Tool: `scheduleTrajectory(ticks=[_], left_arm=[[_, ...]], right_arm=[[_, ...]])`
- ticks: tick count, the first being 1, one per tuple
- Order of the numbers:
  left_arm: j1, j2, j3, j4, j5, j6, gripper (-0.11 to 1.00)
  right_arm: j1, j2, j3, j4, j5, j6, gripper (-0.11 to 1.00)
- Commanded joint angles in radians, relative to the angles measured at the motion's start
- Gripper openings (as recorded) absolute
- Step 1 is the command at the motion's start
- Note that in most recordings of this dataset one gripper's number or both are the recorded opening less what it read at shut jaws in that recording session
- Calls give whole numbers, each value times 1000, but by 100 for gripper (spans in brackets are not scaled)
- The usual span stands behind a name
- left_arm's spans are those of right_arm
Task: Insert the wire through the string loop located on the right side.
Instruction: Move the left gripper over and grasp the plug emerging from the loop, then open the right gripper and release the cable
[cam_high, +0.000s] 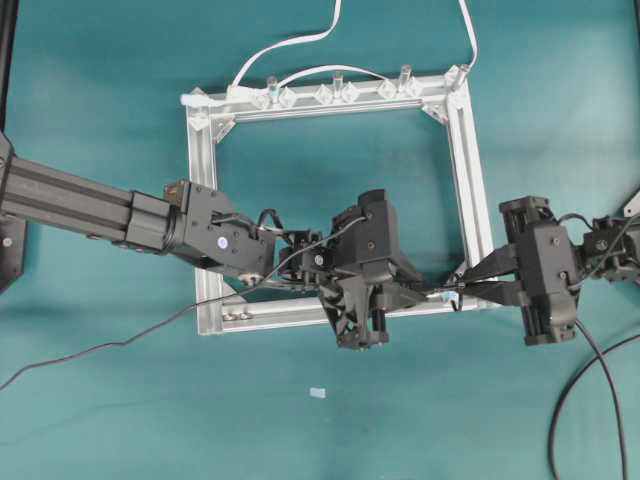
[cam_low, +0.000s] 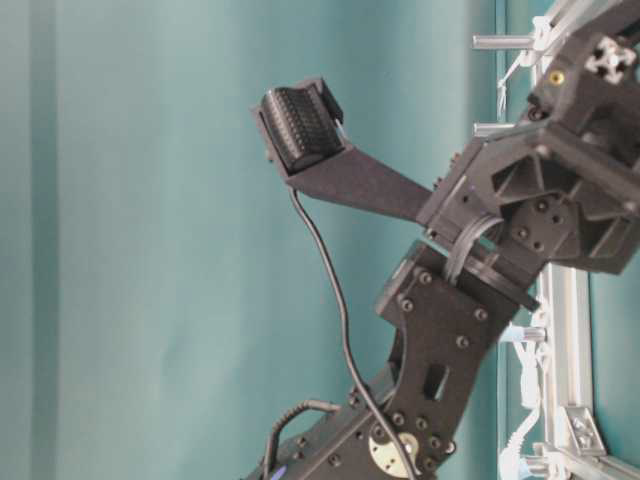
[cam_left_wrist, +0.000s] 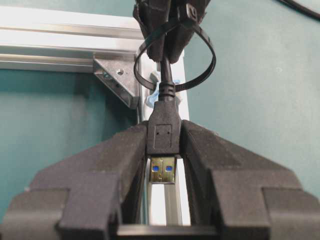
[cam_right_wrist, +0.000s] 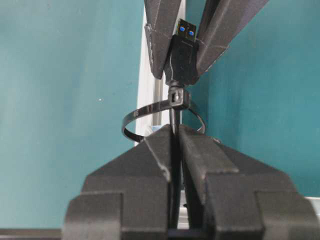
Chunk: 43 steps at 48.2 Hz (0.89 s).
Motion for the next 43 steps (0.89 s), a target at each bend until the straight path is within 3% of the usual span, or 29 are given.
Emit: scheduleTrajectory(ticks=[1,20,25,35,43], left_arm=[[0,-38,-17,3,-5,5,21],[0,-38,-15,2,-5,5,21],[0,-38,-15,2,-5,5,21],[0,-38,-14,2,-5,5,21],[0,-38,-14,3,-5,5,21]], right_arm=[[3,-6,-5,-3,0,2,7],[6,-6,8,-3,-3,2,7],[6,-6,8,-3,-3,-2,28],[6,-34,25,-3,15,0,87],[6,-72,48,-3,15,2,88]])
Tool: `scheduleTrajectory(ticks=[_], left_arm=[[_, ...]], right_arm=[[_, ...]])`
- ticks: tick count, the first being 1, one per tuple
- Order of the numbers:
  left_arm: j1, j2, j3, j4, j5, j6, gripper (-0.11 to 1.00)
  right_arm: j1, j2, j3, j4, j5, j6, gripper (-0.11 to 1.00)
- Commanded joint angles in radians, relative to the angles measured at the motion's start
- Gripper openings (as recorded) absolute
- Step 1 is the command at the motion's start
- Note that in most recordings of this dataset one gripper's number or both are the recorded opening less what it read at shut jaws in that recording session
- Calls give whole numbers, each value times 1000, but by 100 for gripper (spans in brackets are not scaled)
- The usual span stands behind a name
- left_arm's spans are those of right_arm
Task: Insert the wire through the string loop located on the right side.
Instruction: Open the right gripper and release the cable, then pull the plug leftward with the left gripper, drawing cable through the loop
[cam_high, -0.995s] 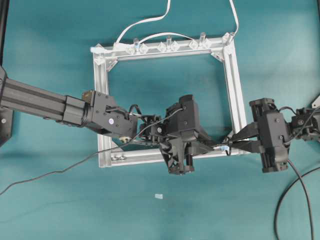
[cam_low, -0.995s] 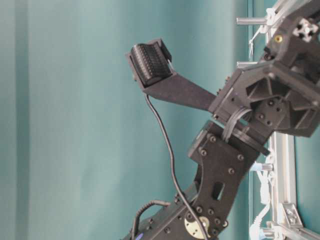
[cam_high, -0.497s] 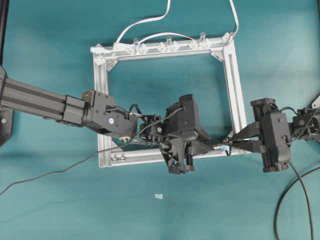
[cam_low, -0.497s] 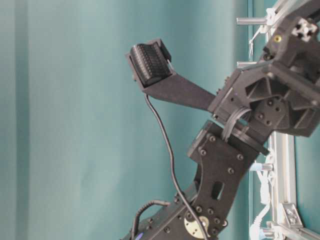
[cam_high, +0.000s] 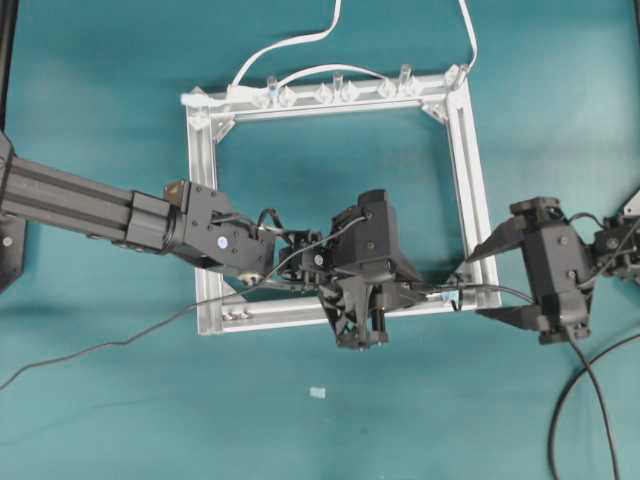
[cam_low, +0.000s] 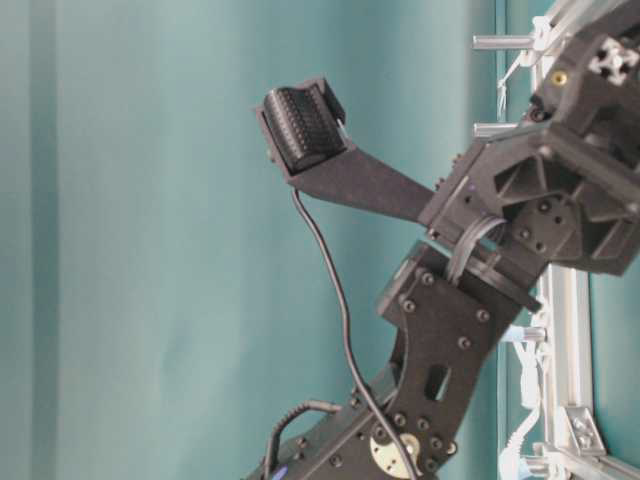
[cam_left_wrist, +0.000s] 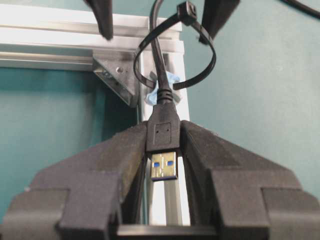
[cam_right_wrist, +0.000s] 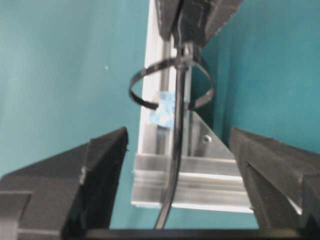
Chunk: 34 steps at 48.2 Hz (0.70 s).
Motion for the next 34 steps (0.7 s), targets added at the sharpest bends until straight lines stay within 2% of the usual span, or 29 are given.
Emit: scheduleTrajectory(ticks=[1,19,34], left_arm=[[0,-38,-15,2,-5,5,21],[0,-72,2,2,9,8,21],[0,-196,132,3,48,0,21]], right_arm=[[3,-29,3,-2,-3,0,88],[3,-58,23,-2,-8,0,88],[3,-57,28,-2,-8,2,88]])
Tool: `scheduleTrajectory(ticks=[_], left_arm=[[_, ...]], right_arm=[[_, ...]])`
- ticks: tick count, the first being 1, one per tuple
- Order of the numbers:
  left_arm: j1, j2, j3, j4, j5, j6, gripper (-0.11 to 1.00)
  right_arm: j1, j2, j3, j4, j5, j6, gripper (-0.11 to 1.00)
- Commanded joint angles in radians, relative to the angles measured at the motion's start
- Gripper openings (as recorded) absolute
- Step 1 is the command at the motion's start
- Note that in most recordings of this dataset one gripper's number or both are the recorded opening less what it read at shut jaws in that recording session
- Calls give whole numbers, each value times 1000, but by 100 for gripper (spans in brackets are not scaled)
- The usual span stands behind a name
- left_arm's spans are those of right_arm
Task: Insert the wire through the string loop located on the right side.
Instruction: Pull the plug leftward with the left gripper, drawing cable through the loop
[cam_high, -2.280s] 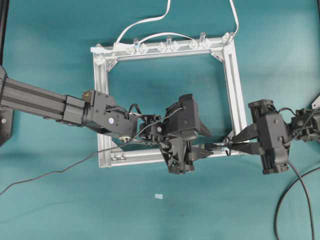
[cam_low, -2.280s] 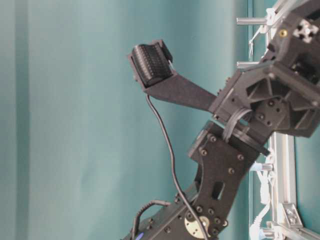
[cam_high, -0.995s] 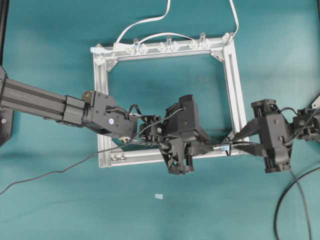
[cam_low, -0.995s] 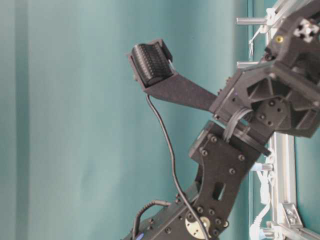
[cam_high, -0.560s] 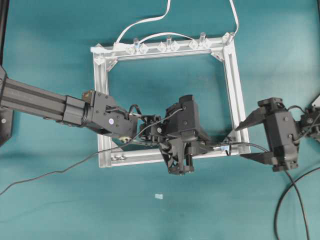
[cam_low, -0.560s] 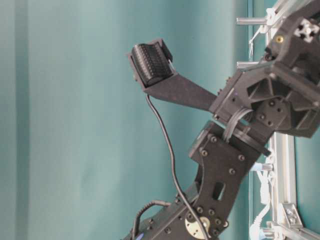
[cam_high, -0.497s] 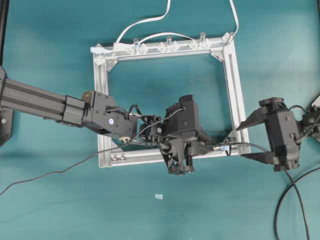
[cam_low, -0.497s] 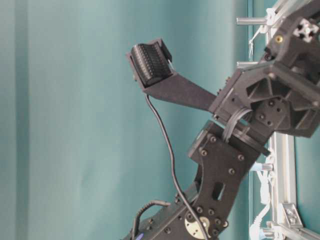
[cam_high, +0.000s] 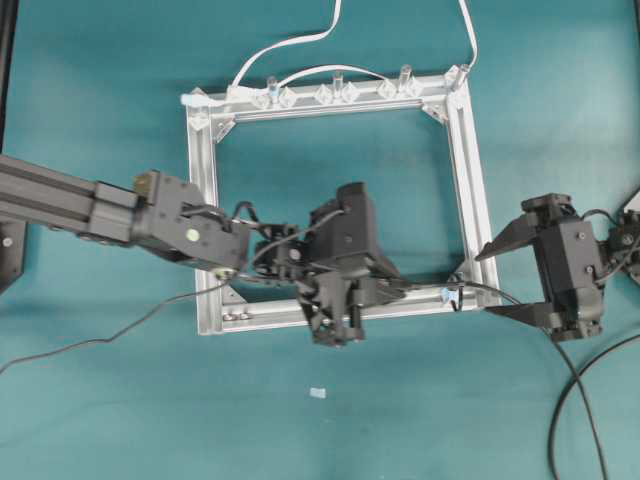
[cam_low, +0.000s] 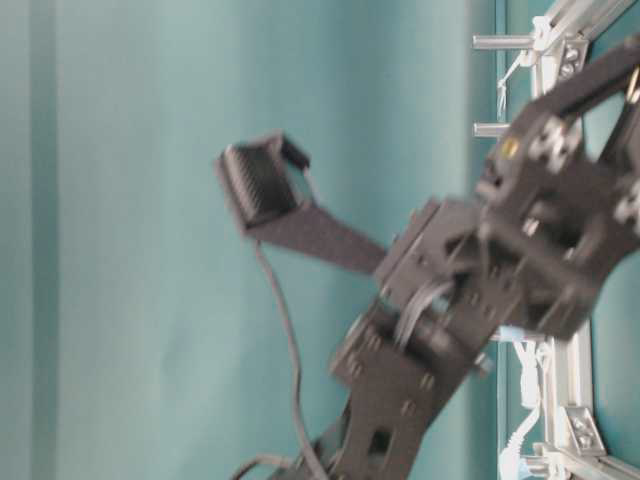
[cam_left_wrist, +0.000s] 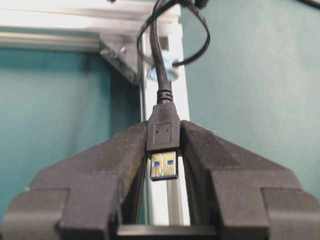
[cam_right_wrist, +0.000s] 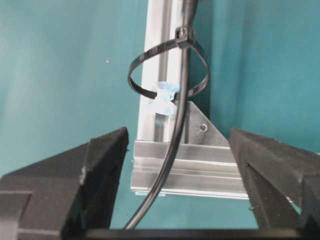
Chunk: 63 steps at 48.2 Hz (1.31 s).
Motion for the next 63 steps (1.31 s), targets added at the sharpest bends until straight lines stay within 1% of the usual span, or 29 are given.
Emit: scheduleTrajectory(ticks=[1,32,42,51,63], left_arm=[[0,-86,29,3,2,0,21],[-11,-371,337,3,28,-6,21],[-32,-462,436,2,61,-58,21],[-38,-540,508,2,100,-124,21],[-48,-652,594,2,166,-135,21]], right_arm=[[3,-6,-6,-3,-8,2,88],[3,-2,-6,-3,-8,2,88],[3,0,-6,-3,-9,2,88],[2,0,-6,-3,-11,2,88],[3,0,-6,-3,-11,2,88]])
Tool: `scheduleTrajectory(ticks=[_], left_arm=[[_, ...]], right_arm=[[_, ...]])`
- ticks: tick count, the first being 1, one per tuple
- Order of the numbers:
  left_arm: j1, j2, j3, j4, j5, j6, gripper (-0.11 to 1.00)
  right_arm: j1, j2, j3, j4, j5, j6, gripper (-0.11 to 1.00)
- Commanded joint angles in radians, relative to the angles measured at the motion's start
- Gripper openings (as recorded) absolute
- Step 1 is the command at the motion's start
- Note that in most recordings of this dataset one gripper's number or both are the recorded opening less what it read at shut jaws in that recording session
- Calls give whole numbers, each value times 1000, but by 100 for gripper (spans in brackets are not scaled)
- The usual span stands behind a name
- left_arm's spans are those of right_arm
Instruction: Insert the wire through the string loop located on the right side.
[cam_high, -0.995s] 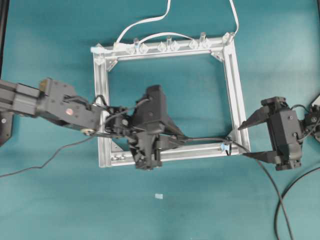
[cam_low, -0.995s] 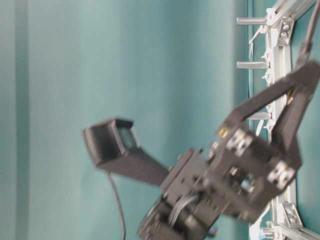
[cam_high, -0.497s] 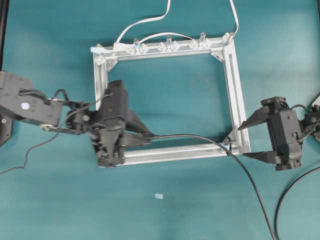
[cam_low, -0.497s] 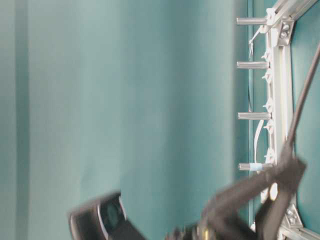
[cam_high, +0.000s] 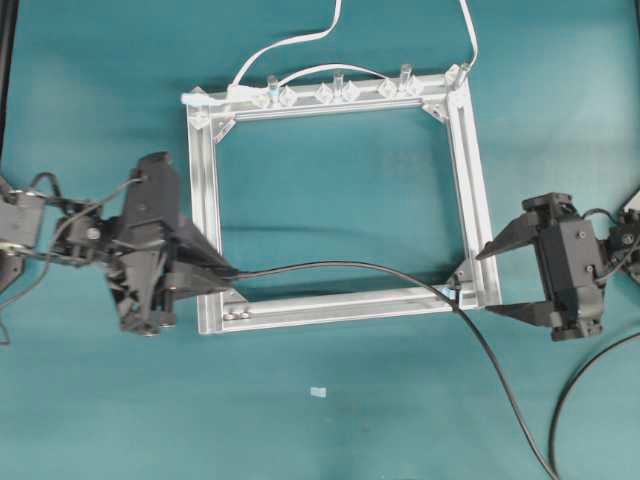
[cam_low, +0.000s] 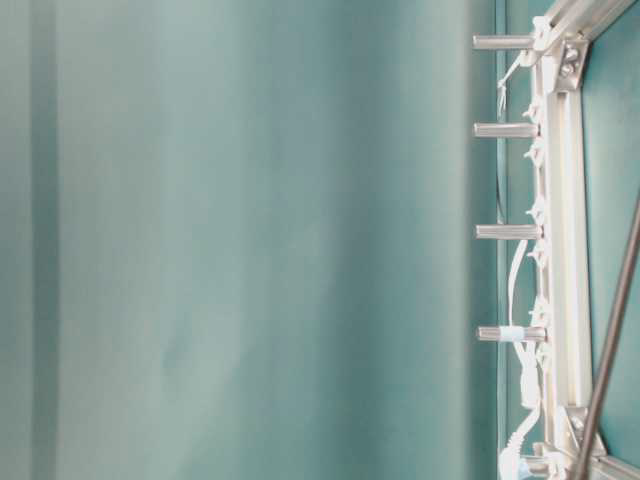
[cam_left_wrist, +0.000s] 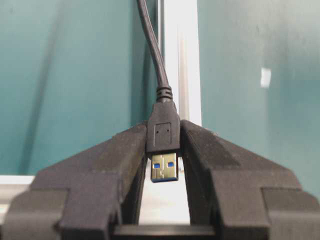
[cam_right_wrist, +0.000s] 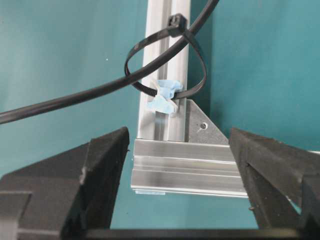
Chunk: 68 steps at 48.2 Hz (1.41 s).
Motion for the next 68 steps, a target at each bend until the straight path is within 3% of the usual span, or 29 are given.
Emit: scheduleTrajectory(ticks=[1,10,26,53,55,62,68], left_arm=[[-6,-52,15,2,25,-8,21],[-18,-109,72,-2,112,-20,21],[-58,-94,114,-2,176,-141,21],[-63,-54,51,0,284,-147,22],[-63,-54,51,2,287,-147,28],[-63,-54,51,2,288,-146,70],[-63,-58,52,3,288,-146,61]], right_arm=[[2,-2,-8,-3,-9,-2,88],[2,-2,-9,-3,-9,-2,88],[2,-2,-9,-3,-18,-2,88],[2,-2,-12,-3,-38,-2,88],[2,-2,-12,-3,-41,-2,88],[2,-2,-11,-3,-41,-2,88],[2,-2,-11,-3,-41,-2,88]])
